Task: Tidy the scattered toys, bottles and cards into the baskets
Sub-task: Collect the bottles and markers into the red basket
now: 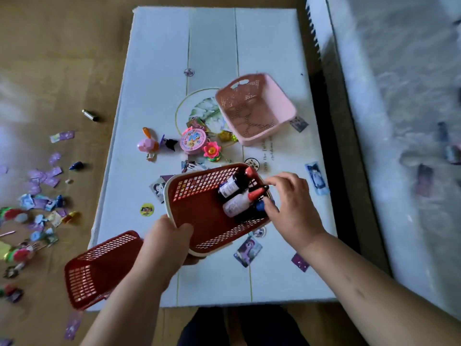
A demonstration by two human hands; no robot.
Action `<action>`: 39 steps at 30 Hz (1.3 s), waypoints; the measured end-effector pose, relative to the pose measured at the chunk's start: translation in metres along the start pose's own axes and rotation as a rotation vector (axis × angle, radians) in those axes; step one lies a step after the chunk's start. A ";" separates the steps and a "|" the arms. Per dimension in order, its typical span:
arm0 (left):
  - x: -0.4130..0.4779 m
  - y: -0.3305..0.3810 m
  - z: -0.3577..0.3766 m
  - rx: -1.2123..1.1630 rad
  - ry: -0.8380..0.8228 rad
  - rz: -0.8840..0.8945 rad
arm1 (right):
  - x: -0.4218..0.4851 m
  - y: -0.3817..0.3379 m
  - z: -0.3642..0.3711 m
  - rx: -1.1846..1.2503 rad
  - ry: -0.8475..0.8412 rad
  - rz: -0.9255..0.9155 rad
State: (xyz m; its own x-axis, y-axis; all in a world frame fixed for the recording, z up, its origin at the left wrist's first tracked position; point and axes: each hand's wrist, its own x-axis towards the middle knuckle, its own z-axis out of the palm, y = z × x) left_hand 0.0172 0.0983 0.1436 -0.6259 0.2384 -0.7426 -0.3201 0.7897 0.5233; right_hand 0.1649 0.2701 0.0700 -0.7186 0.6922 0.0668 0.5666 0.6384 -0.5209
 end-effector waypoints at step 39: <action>-0.226 0.012 0.469 0.737 -0.563 0.336 | -0.416 0.419 -0.209 1.021 0.440 1.555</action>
State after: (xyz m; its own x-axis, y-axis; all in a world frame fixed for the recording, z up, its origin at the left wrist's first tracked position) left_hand 0.4886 0.3187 0.1216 -0.1123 0.5981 -0.7935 0.4552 0.7408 0.4940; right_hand 0.7855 0.3204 0.0021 0.3476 0.5046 -0.7903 -0.0197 -0.8387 -0.5442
